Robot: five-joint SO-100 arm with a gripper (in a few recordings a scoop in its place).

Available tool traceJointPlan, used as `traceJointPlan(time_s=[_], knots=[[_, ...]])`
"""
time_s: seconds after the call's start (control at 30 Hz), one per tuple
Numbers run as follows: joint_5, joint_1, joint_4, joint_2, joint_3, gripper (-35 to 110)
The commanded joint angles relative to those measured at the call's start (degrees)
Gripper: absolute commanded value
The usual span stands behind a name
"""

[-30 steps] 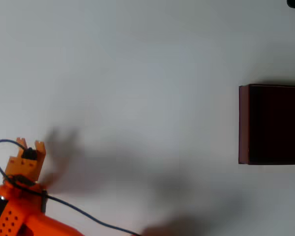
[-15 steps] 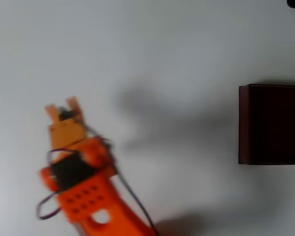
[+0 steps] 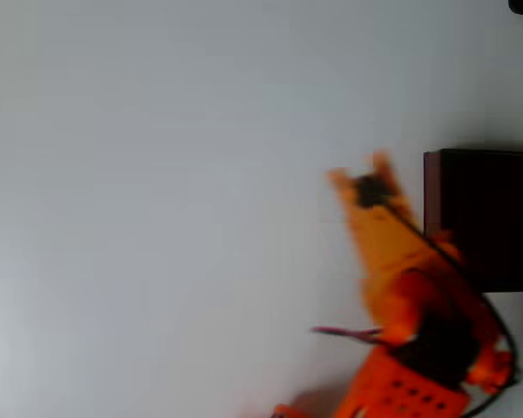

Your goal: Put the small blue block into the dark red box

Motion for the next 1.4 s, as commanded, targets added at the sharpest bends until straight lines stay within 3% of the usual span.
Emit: traceJointPlan(time_s=[0.0, 0.2, 0.43, 0.6, 0.8, 0.93, 1.07, 1.17, 1.37], knots=[[-2.2, 6.9, -5.3, -4.9, -3.3, 0], [-5.0, 12.4, -7.5, -25.6, -14.9, 0], [-7.6, 14.2, 1.0, -43.4, -32.5, 6], [-10.9, 13.8, 7.1, -38.8, -34.5, 6], [-9.5, 12.3, 5.0, -24.0, -23.6, 13], [-7.9, 10.6, 5.1, -31.9, -27.0, 18], [-7.9, 8.6, 3.4, -36.5, -27.6, 11], [-9.9, 7.9, 7.6, -33.7, -29.1, 0], [-11.9, 3.9, 11.1, -8.8, -15.6, 0]])
